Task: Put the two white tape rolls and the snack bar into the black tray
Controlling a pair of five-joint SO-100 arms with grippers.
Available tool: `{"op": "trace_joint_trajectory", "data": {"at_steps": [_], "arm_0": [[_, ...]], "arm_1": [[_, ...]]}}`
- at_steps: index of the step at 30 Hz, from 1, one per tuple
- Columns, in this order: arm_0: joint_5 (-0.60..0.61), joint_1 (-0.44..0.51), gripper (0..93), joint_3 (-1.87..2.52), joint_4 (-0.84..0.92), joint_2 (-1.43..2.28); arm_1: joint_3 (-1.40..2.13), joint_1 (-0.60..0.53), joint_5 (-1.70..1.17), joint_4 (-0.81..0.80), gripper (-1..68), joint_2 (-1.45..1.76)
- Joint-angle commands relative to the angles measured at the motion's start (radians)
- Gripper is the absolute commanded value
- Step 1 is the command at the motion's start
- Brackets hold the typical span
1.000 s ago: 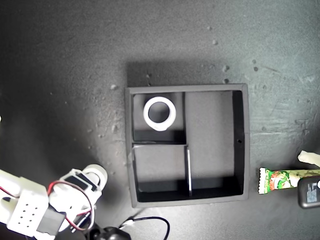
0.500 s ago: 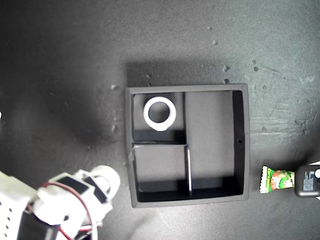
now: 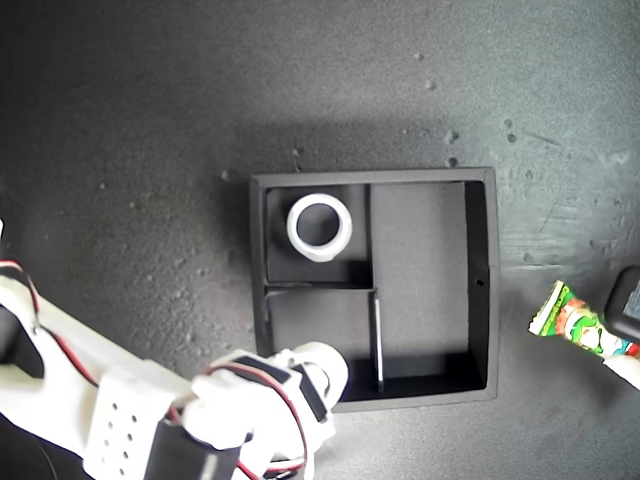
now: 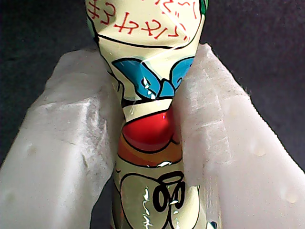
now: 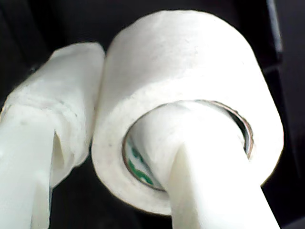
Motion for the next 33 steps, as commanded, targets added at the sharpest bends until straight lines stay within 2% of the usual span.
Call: {"op": "trace_joint_trajectory", "data": {"at_steps": [1, 4, 7, 9, 17, 25, 29, 33], "arm_0": [[0.011, -0.011, 0.1, -0.035, 0.017, -0.005], [0.018, -0.017, 0.1, -0.031, 0.017, -0.031], [0.026, -0.029, 0.1, -0.063, 0.017, -0.072], [0.029, -0.038, 0.1, -0.094, 0.017, -0.098], [0.038, -0.057, 0.6, -0.189, 0.017, -0.164], [0.005, -0.026, 11.9, -0.199, 0.017, -0.150], [-0.011, -0.018, 12.6, -0.179, 0.017, -0.104], [-0.023, -0.037, 11.0, -0.086, 0.018, 0.014]], "arm_1": [[-0.089, 0.104, -0.232, 0.080, -0.5, 0.014], [-0.126, 0.204, -0.583, 0.094, -0.5, 0.014], [-0.164, 0.275, -0.986, 0.017, -0.5, 0.014], [-0.198, 0.298, -1.256, -0.051, -0.6, 0.014], [-0.314, 0.330, -1.956, -0.126, -0.6, 0.012], [-0.301, 0.400, -2.241, -0.215, -0.6, 0.000], [-0.345, 0.425, -2.324, -0.249, -0.6, -0.123], [-0.534, 0.416, -2.444, -0.235, -0.6, -0.396]]}}
